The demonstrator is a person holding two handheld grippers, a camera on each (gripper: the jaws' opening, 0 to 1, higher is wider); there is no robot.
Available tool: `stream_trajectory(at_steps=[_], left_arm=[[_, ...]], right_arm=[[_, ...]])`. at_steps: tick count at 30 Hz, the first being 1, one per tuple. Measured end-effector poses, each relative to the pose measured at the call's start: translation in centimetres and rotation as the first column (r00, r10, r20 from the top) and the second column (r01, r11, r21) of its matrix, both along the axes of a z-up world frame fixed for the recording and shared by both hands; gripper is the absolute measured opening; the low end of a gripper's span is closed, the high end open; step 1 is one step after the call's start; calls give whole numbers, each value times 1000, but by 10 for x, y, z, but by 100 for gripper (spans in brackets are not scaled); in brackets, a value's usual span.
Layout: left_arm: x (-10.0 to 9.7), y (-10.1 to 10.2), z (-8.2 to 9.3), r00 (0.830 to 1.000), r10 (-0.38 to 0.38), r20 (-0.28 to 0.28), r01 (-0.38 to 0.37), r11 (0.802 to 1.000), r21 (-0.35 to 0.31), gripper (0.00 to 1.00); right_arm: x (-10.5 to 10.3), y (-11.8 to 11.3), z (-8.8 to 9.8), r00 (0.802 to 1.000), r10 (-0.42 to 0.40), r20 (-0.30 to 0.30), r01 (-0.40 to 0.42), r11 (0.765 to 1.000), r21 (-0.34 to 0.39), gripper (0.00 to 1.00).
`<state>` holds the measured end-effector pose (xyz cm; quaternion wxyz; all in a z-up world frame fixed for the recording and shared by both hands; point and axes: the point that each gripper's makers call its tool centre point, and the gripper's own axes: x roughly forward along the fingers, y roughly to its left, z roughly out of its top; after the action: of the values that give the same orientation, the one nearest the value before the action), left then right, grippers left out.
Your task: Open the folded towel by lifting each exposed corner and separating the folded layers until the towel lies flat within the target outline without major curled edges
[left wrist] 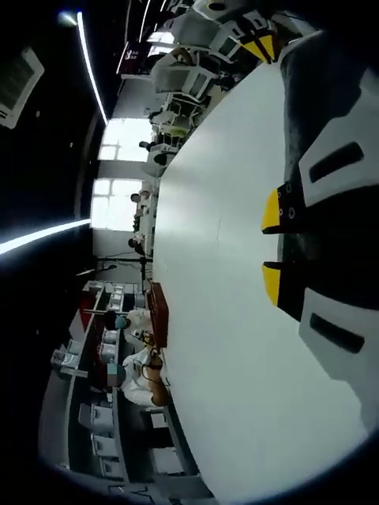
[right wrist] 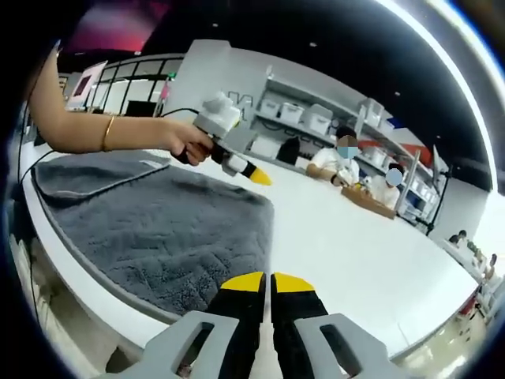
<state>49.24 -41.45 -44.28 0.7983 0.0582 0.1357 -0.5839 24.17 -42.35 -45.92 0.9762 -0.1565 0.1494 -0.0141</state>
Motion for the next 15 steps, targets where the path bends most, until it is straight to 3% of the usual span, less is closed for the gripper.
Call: stream_trajectory(at_steps=[10,15], left_arm=[[-16,31,0,1000,4,24,-5,1000,26,22],[-27,65,-1,996,39,77,-43,998,52,27]], right_arm=[[-5,5,3,1000,1,9,-2,1000,9,0],[-3,9,5,1000,17,10,-17,1000,0,0]])
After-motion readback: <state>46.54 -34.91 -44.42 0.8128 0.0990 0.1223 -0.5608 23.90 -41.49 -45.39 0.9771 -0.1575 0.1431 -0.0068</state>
